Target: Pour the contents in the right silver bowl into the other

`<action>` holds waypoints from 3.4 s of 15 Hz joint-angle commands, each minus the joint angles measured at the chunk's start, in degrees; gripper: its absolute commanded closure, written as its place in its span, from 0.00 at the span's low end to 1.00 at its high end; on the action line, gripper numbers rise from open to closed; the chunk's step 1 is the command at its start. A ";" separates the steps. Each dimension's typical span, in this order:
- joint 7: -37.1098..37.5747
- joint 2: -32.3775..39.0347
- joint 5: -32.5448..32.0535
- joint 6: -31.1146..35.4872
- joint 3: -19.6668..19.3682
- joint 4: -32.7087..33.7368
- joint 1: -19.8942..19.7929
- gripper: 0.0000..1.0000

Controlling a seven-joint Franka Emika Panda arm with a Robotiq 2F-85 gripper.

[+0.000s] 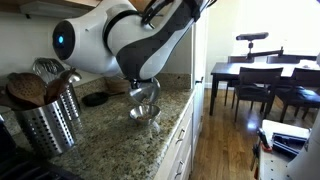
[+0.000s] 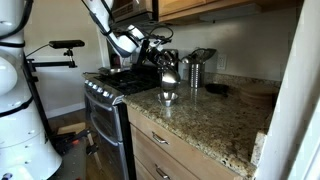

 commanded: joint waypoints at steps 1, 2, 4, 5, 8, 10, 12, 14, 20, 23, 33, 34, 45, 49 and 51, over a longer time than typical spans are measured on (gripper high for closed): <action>2.19 1.00 -2.17 -3.78 0.28 1.05 1.15 0.94; 2.23 1.12 -2.31 -3.99 0.37 1.10 1.20 0.94; 2.67 1.34 -2.92 -4.97 0.46 1.24 1.51 0.94; 2.91 1.41 -3.26 -5.53 0.55 1.28 1.72 0.94; 3.44 1.67 -3.86 -7.11 0.83 1.42 2.08 0.94; 3.81 1.91 -4.05 -8.13 1.03 1.62 2.40 0.94; 4.16 2.41 -4.70 -9.43 1.26 1.98 2.70 0.94; 3.90 2.87 -4.67 -9.64 1.50 2.43 2.70 0.94; 3.76 3.68 -4.27 -8.83 1.45 2.96 2.54 0.93; 4.18 4.34 -5.20 -9.76 1.38 3.16 2.98 0.93; 1.36 1.11 4.54 10.00 0.91 1.00 -2.60 0.93; 1.19 0.98 5.38 11.01 0.54 0.96 -2.89 0.93; 2.21 -3.24 9.97 13.44 -2.65 -1.17 -5.17 0.93; 2.81 -6.86 12.13 14.17 -3.73 -2.99 -6.57 0.93; 3.14 -8.47 13.26 14.35 -4.21 -4.05 -7.17 0.93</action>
